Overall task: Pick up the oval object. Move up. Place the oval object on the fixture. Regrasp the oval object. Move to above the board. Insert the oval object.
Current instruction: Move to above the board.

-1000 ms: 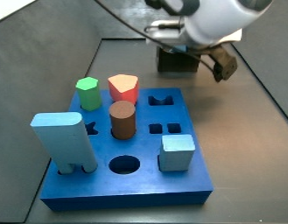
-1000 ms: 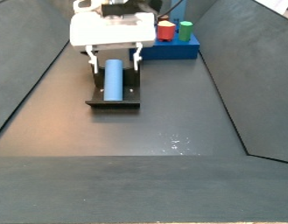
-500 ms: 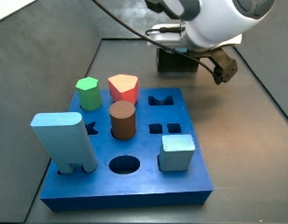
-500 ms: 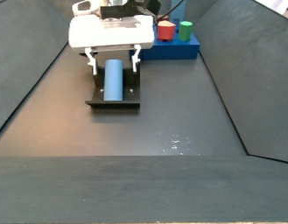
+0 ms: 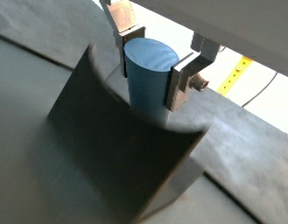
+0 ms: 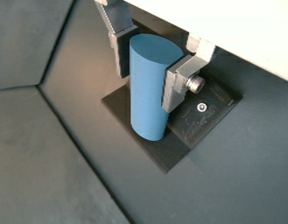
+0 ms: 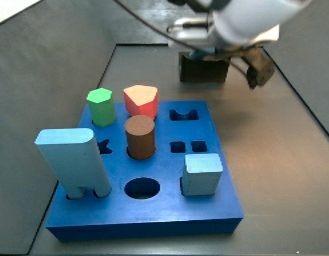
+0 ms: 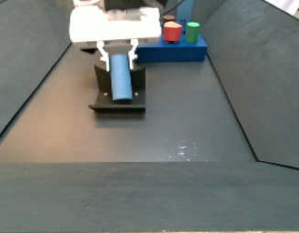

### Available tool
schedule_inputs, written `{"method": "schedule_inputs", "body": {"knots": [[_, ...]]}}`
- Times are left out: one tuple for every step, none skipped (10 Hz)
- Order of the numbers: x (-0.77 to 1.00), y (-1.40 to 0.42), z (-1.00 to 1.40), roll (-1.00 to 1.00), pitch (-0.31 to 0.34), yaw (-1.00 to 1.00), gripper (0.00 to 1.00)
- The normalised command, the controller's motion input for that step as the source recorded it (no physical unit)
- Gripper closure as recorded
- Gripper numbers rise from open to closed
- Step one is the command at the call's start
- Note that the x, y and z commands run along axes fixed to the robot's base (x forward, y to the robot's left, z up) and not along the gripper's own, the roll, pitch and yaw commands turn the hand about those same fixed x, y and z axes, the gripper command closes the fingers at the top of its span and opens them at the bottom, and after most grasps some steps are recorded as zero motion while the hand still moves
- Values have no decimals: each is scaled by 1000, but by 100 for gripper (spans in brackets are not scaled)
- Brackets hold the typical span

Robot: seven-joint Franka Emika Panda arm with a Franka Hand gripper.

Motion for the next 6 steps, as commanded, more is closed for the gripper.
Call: {"method": "schedule_inputs", "body": {"knots": [[-136, 31, 1000, -168, -222, 64, 100], [-135, 30, 1000, -115, -222, -27, 100], [-135, 30, 1000, -101, -213, -60, 100], [-135, 29, 1000, -92, -173, -108, 100], [-135, 30, 1000, -89, -136, -139, 100], [-134, 31, 1000, -88, -88, -163, 100]]}}
